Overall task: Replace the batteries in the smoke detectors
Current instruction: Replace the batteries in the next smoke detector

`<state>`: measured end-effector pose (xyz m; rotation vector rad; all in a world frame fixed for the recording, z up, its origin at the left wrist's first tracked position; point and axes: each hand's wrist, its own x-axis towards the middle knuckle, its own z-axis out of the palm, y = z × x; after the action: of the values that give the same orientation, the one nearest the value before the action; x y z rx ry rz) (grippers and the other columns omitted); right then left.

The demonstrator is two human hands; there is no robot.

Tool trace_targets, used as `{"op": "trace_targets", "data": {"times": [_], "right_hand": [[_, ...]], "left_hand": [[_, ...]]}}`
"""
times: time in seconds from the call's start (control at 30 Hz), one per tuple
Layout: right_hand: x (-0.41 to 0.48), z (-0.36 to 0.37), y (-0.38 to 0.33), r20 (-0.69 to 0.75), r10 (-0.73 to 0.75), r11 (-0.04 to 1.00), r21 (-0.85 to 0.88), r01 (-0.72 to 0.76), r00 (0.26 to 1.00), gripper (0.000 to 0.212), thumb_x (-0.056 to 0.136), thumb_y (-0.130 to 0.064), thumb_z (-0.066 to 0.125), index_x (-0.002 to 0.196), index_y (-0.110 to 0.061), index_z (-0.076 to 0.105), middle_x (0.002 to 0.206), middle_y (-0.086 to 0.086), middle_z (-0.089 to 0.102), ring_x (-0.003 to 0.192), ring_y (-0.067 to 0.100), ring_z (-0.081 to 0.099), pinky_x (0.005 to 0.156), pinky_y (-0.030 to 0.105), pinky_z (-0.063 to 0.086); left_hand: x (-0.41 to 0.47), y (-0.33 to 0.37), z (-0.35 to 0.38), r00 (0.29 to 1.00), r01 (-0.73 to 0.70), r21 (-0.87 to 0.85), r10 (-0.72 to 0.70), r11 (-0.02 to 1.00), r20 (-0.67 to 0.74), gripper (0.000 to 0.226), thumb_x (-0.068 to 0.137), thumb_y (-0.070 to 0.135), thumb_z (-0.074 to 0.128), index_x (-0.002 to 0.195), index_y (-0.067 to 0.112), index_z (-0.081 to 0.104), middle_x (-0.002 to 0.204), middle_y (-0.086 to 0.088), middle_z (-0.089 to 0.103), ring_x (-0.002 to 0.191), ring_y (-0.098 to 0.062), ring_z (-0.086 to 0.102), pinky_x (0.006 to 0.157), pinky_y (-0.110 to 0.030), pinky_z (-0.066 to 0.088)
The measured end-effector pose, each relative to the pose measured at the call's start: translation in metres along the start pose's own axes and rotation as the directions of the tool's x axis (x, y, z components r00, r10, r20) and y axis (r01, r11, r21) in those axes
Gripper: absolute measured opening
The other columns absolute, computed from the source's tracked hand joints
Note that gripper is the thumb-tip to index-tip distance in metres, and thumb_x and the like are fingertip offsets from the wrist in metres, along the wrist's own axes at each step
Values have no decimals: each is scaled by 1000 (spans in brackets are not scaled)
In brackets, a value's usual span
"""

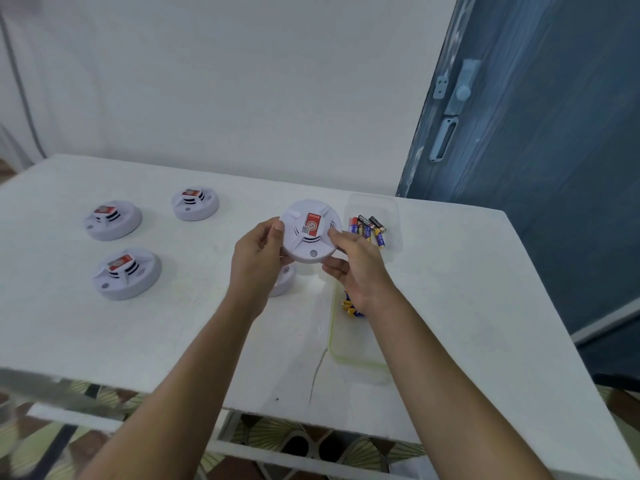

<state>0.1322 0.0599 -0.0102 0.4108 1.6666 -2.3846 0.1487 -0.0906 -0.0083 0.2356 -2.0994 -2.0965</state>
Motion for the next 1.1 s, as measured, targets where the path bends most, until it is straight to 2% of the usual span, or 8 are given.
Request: {"op": "trace_targets", "data": {"times": [0.1,0.2,0.3,0.37,0.43,0.53,0.7,1.1], "right_hand": [[0,7,2,-11,-24,1000,-10,24,1000,26,93,-24,70,115,-11,63,91,2,74,67,16,68,68,26,56],[0,11,3,-18,-42,999,-19,42,999,25,93,-24,71,113,-13,62,95,5,72,66,16,67,66,26,56],[0,15,4,-11,-57,998,-32,56,998,19,92,-22,72,103,-17,58,94,6,71,60,13,66,66,27,56],[1,19,5,-12,-63,997,-47,62,998,18,91,-22,73,100,-18,57,96,8,71,59,13,65,68,27,56],[2,22,7,-14,-65,996,-62,64,998,18,91,-22,73,99,-18,57,98,10,71,61,15,64,70,29,56],[3,26,9,-3,-68,996,-57,67,998,19,92,-22,72,103,-16,58,100,11,73,65,16,67,69,28,55],[4,31,9,12,-64,996,-54,65,998,20,92,-22,71,105,-15,57,100,11,73,64,15,69,66,27,55],[8,34,10,0,-63,996,-66,63,998,16,92,-21,71,100,-19,58,98,10,73,67,17,69,70,29,56]], "left_hand": [[-4,4,-7,988,-57,77,45,995,150,30,92,25,66,121,32,62,109,9,71,93,-14,71,86,-35,57],[-5,5,-13,981,-69,119,45,991,189,47,83,14,76,115,42,59,109,14,71,90,-14,71,89,-39,56],[-3,5,-17,986,-28,76,15,997,169,51,80,8,77,120,35,61,110,9,71,90,-21,72,83,-39,59],[-2,6,-20,986,-4,53,-5,999,165,53,79,6,77,123,30,62,110,3,70,90,-19,71,70,-28,58],[0,6,-23,985,7,53,-16,999,170,54,78,4,77,124,27,63,110,-2,71,93,-17,70,70,-24,56],[3,7,-28,985,16,70,-27,997,169,55,75,6,79,123,27,64,110,-2,72,98,-22,70,87,-39,58],[5,10,-32,987,21,112,-38,994,157,51,65,21,81,110,41,68,108,2,72,95,-23,71,85,-65,52],[8,11,-33,985,34,150,-58,988,163,61,64,25,79,120,39,62,112,6,71,94,-19,71,83,-62,54]]}}
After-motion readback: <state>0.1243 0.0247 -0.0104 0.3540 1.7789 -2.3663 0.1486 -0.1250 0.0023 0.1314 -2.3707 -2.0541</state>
